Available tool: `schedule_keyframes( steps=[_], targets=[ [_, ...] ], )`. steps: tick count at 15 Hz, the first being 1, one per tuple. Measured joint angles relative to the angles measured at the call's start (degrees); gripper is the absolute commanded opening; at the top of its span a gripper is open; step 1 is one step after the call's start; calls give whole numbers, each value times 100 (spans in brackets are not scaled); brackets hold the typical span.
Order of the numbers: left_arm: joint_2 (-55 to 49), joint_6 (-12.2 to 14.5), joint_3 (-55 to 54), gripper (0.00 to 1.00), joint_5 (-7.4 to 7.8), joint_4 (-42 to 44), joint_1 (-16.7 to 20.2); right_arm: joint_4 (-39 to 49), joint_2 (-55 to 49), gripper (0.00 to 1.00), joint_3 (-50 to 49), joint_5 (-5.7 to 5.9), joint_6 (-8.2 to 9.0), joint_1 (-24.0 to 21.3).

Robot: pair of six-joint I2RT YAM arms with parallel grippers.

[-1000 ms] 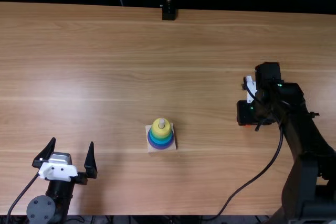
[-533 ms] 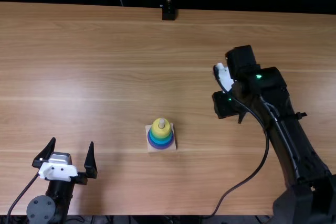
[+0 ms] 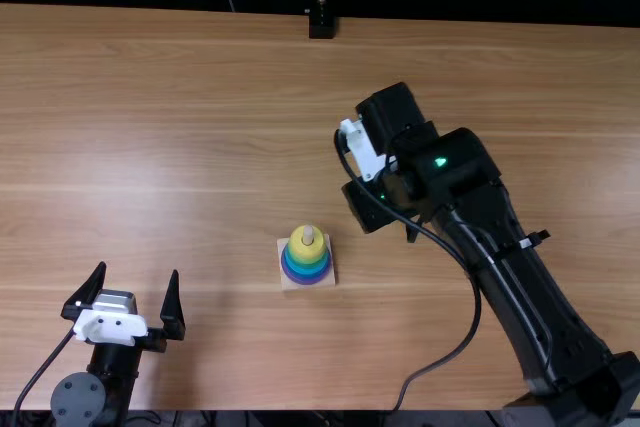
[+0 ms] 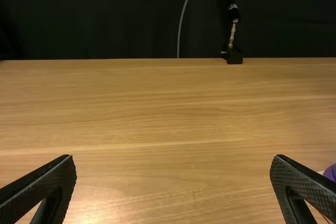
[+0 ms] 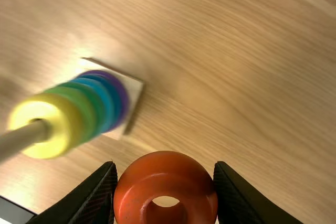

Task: Build the Hanoi tower: stack the rings onto the peg from bottom to top in this color order: purple, dark blue, light blue, dark green, light green, yellow, orange.

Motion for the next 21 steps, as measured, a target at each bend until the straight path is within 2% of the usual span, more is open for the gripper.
schedule_keyframes(
  steps=[4, 10, 13, 18, 21],
  targets=[
    [-2, 2, 0, 100, 0, -2, 2, 9, -9, 0, 264, -31, 13, 590],
    [-2, 2, 0, 100, 0, 0, 0, 4, -9, 0, 264, -37, 20, 1038],
    [-2, 0, 2, 100, 2, -2, 0, 17, -9, 0, 264, -39, 37, 1099],
    [-2, -2, 0, 100, 2, -4, 0, 57, -9, 0, 367, -39, 291, 1137],
    [-2, 0, 0, 100, 0, -4, 0, 70, -7, 0, 520, -39, 326, 1231]
  ],
)
